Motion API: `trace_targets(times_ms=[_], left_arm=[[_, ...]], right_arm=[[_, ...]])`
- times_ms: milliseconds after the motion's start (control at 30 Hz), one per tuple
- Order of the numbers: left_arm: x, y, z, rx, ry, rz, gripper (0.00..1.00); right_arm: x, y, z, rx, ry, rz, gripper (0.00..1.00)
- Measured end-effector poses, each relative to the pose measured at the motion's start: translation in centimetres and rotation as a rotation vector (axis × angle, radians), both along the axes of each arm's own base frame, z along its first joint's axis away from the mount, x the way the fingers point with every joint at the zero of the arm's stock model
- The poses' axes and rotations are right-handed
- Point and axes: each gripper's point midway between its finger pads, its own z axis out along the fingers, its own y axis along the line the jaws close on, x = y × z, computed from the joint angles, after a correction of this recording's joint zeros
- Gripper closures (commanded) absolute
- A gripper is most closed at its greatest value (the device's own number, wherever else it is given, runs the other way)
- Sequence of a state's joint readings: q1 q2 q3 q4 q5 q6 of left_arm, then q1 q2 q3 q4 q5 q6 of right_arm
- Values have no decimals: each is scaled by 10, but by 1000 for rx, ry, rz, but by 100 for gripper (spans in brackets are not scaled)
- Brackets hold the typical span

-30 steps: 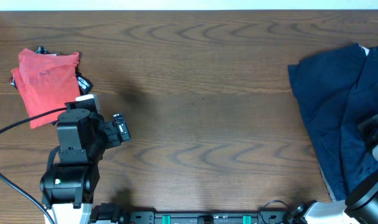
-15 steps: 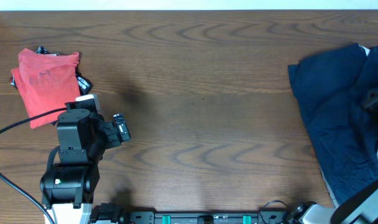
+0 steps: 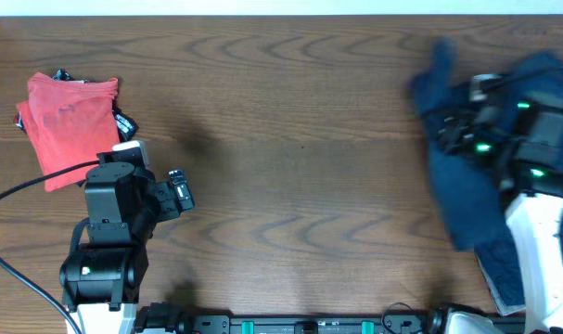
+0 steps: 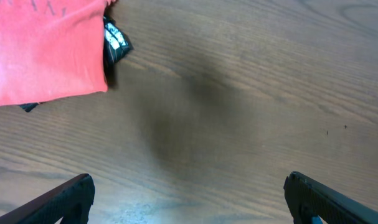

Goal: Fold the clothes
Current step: 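Drag the navy shorts with the right gripper to the table center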

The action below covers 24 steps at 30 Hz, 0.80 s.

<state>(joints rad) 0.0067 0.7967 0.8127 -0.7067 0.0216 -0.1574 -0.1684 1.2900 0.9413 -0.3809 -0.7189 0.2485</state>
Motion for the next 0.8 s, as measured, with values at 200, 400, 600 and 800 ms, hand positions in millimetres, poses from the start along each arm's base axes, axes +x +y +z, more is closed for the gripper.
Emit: trace_targets(times_ms=[200, 400, 600, 800], left_arm=[[0, 0, 0, 0, 0, 0, 2], [0, 0, 0, 0, -1, 0, 2], [0, 0, 0, 0, -1, 0, 2], [0, 0, 0, 0, -1, 0, 2]], right_arm=[[-5, 71, -39, -110, 63, 175, 99], [5, 149, -40, -116, -75, 337, 99], [4, 218, -23, -55, -229, 422, 50], [-7, 217, -48, -137, -130, 389, 13]])
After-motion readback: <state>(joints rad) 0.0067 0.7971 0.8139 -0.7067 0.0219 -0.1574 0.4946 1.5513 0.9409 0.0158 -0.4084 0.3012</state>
